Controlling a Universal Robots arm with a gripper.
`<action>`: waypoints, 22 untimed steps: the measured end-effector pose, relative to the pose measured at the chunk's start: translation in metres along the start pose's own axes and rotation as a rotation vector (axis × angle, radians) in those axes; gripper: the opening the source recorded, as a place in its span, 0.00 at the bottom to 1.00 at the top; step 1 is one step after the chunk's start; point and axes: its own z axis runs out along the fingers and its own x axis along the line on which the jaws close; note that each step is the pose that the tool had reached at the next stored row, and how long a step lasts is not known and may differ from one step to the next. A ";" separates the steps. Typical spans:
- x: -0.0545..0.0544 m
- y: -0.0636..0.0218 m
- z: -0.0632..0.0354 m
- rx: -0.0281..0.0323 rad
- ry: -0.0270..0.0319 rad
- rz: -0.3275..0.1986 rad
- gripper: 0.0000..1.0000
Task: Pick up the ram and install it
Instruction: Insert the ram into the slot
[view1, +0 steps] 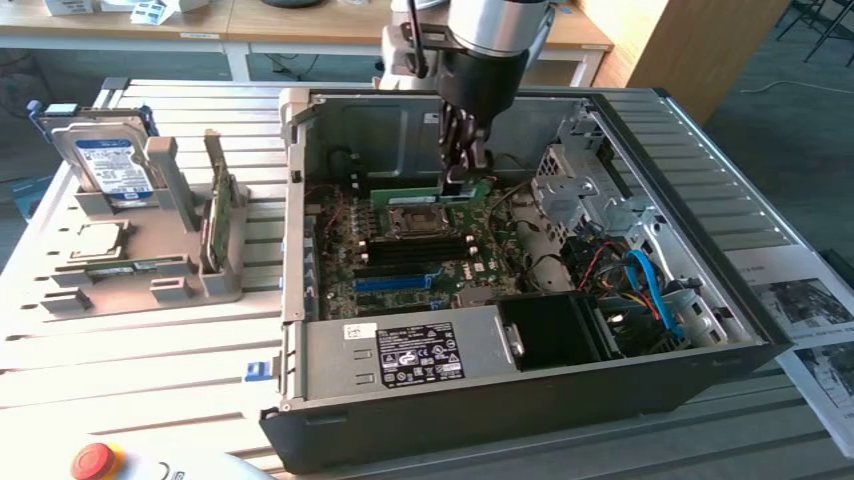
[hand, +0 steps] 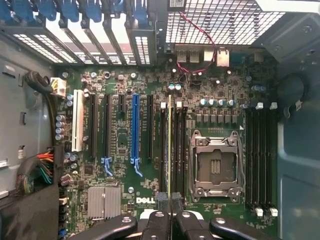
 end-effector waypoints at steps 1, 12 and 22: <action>0.000 0.0003 0.0006 0.0000 0.0000 0.000 0.12; 0.000 0.0040 0.0112 0.0000 0.0000 0.000 0.12; 0.000 0.0041 0.0278 -0.0001 0.0001 0.000 0.12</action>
